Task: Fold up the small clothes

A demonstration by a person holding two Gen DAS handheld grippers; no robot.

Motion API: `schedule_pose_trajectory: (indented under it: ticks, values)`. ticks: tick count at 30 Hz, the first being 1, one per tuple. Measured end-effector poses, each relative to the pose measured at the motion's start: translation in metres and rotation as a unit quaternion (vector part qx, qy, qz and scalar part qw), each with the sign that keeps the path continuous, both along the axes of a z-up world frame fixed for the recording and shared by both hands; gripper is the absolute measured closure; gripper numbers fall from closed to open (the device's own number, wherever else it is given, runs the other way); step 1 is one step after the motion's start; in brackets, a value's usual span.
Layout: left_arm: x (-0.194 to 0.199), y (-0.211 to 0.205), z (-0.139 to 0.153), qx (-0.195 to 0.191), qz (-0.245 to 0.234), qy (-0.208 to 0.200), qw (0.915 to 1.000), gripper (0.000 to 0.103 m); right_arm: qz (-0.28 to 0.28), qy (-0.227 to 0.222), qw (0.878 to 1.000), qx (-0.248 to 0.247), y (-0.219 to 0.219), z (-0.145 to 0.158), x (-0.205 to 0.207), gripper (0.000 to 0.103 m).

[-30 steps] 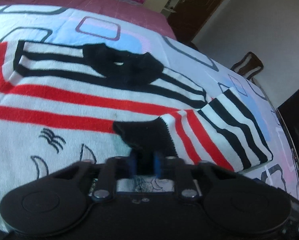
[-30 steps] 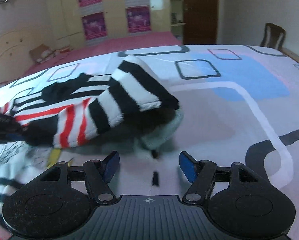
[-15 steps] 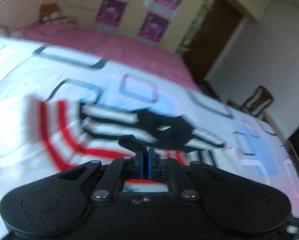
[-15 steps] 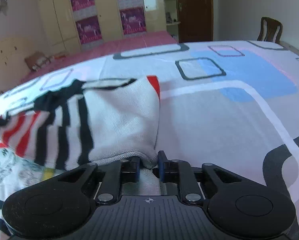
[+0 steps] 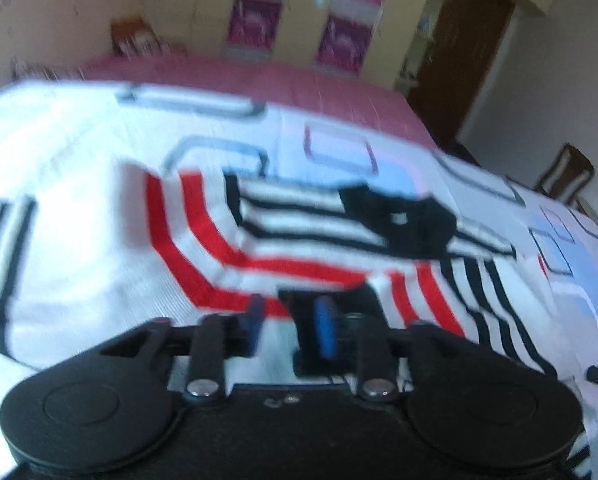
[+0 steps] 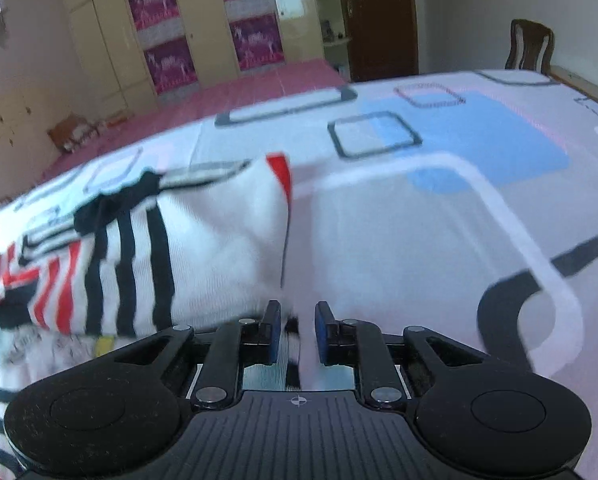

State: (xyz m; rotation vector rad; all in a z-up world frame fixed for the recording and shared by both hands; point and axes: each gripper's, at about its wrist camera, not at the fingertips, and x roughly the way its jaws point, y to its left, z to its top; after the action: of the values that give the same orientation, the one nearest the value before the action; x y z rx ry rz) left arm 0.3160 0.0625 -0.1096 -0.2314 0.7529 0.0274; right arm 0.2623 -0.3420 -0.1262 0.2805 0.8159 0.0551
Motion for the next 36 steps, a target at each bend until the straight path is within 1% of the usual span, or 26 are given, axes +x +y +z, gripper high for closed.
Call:
schedule_pose_trajectory:
  ticks: [1, 2, 3, 6, 9, 12, 14, 15, 17, 18, 20, 21, 22, 25, 27, 30, 33, 34, 36]
  values:
    - [-0.001, -0.002, 0.004, 0.004, 0.002, -0.008, 1.0000, 0.049, -0.005, -0.004, 1.000, 0.006, -0.003, 0.001, 0.008, 0.065]
    - [0.000, -0.006, 0.006, 0.005, -0.003, -0.014, 0.9999, 0.045, -0.008, -0.005, 1.000, 0.007, -0.004, 0.002, 0.016, 0.052]
    - [0.001, -0.011, 0.007, 0.006, -0.012, -0.016, 0.9998, 0.043, -0.009, -0.010, 1.000, 0.010, -0.004, 0.002, 0.025, 0.050]
    - [0.009, -0.031, 0.003, 0.010, -0.048, -0.012, 0.9987, 0.043, -0.004, -0.006, 1.000, 0.018, -0.003, -0.005, 0.055, 0.050]
    - [0.019, -0.050, -0.008, 0.019, -0.074, -0.005, 0.9971, 0.044, 0.003, 0.003, 1.000, 0.027, 0.000, -0.015, 0.088, 0.050]
    - [0.025, -0.063, -0.020, 0.043, -0.079, -0.005, 0.9959, 0.044, 0.004, 0.010, 0.999, 0.031, 0.001, -0.026, 0.113, 0.050]
    - [0.027, -0.065, -0.029, 0.053, -0.081, 0.009, 0.9952, 0.044, 0.005, 0.016, 0.999, 0.036, 0.000, -0.034, 0.129, 0.050]
    - [0.029, -0.064, -0.036, 0.058, -0.078, 0.023, 0.9950, 0.045, 0.005, 0.017, 0.999, 0.042, -0.001, -0.037, 0.135, 0.051]
    - [0.027, -0.059, -0.041, 0.061, -0.072, 0.024, 0.9953, 0.043, 0.010, 0.020, 0.998, 0.052, -0.001, -0.042, 0.147, 0.051]
    - [0.025, -0.059, -0.042, 0.066, -0.071, 0.024, 0.9950, 0.043, 0.014, 0.020, 0.998, 0.055, 0.000, -0.044, 0.150, 0.058]
    - [0.023, -0.059, -0.042, 0.069, -0.068, 0.024, 0.9950, 0.043, 0.022, 0.023, 0.997, 0.069, 0.002, -0.048, 0.155, 0.081]
    - [0.023, -0.060, -0.041, 0.071, -0.067, 0.024, 0.9949, 0.043, 0.023, 0.020, 0.997, 0.066, 0.004, -0.047, 0.155, 0.089]
    - [0.023, -0.060, -0.041, 0.072, -0.066, 0.023, 0.9949, 0.043, 0.029, 0.015, 0.998, 0.060, 0.005, -0.046, 0.155, 0.092]
    - [0.022, -0.060, -0.041, 0.072, -0.065, 0.024, 0.9950, 0.043, 0.022, -0.001, 1.000, 0.014, 0.003, -0.047, 0.153, 0.093]
    - [0.022, -0.060, -0.041, 0.073, -0.063, 0.025, 0.9950, 0.043, 0.015, -0.003, 1.000, 0.015, -0.001, -0.050, 0.152, 0.093]
    - [0.024, -0.060, -0.039, 0.075, -0.063, 0.029, 0.9948, 0.043, 0.021, -0.002, 1.000, 0.001, 0.002, -0.045, 0.151, 0.093]
    - [0.024, -0.061, -0.031, 0.074, -0.055, 0.037, 0.9951, 0.046, 0.021, -0.038, 0.999, -0.025, 0.007, -0.026, 0.139, 0.092]
    - [0.023, -0.061, -0.028, 0.075, -0.052, 0.031, 0.9953, 0.046, 0.029, -0.047, 0.998, -0.026, 0.010, -0.020, 0.134, 0.092]
    - [0.022, -0.064, -0.022, 0.081, -0.053, 0.014, 0.9952, 0.045, 0.052, -0.052, 0.997, -0.009, 0.020, -0.013, 0.129, 0.092]
